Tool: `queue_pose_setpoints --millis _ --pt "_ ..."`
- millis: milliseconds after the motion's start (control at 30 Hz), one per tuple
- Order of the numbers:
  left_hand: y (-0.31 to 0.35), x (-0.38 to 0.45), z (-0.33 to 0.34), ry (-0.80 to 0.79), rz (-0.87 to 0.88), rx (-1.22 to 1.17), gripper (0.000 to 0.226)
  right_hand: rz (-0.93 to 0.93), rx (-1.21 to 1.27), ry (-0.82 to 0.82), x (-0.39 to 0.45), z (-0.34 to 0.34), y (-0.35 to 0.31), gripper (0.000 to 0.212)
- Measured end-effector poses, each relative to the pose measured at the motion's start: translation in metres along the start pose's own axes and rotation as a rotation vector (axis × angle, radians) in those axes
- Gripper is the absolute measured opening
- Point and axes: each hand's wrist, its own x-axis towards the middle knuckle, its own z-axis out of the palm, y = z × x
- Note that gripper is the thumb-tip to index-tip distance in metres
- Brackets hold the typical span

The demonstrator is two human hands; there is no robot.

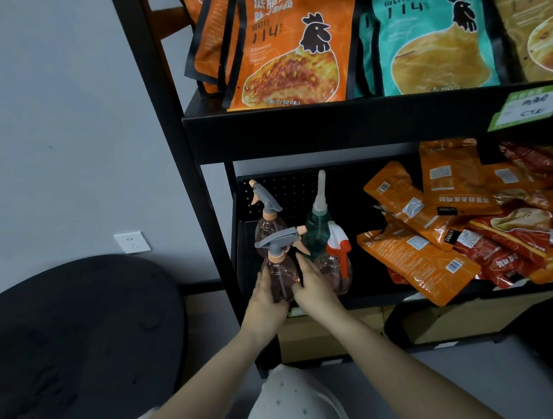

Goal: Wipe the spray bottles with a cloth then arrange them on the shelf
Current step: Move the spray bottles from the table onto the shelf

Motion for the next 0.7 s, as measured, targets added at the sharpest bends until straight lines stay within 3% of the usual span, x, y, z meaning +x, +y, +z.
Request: queue_pose_setpoints --millis 133,367,567,700 --pt "0.0 0.0 0.004 -0.027 0.019 0.015 0.078 0.019 0.109 -0.053 0.007 0.004 -0.001 0.063" --pt "-0.001 0.025 -0.01 -0.063 -0.031 0.07 0.084 -0.041 0.151 -0.007 -0.021 0.017 0.019 0.072" --pt "0.0 0.029 -0.01 -0.019 -0.013 0.026 0.082 -0.115 0.054 0.027 -0.021 0.004 0.021 0.062" --pt "-0.01 0.013 -0.006 -0.026 0.085 0.194 0.083 -0.123 -0.087 -0.006 0.002 -0.005 0.013 0.079"
